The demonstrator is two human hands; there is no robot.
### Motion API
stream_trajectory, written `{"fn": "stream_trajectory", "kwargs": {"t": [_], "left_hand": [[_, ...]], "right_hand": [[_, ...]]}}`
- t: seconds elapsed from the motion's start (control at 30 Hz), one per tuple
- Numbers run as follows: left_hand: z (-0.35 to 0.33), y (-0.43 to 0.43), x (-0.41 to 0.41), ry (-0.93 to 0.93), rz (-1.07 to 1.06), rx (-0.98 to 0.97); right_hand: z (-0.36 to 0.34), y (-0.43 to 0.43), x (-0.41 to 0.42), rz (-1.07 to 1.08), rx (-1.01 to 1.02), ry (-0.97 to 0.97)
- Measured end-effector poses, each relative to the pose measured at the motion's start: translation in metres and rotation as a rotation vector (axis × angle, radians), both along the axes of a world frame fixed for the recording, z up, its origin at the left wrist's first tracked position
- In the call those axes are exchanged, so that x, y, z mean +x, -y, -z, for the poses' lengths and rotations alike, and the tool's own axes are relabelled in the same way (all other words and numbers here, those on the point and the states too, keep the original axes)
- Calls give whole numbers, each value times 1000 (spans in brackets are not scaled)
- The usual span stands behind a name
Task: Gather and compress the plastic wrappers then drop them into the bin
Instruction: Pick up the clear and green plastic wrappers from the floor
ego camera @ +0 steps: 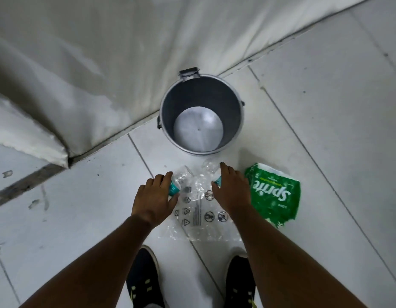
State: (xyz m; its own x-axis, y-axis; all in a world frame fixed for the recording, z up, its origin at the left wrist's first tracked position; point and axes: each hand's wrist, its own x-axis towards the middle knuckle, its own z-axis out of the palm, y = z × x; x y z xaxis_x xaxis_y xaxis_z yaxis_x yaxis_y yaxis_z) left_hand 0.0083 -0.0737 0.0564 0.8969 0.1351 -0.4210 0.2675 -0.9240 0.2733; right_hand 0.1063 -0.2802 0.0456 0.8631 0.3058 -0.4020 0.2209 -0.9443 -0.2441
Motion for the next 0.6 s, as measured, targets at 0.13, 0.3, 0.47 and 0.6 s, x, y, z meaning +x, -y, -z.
{"fn": "stream_trajectory", "kwargs": {"t": [0.13,0.3,0.47,0.6], "left_hand": [[-16,64,17,21,41,-58],[-9,169,49,3,74,-42],[33,253,84,-70,77,-37],[70,285,107,-97,76,23]], "right_hand": [[-15,61,-2,456,121,-72],[1,137,2,810,148,-160],[44,186,7,814,83,-169],[74,209,14,743,-14,-189]]}}
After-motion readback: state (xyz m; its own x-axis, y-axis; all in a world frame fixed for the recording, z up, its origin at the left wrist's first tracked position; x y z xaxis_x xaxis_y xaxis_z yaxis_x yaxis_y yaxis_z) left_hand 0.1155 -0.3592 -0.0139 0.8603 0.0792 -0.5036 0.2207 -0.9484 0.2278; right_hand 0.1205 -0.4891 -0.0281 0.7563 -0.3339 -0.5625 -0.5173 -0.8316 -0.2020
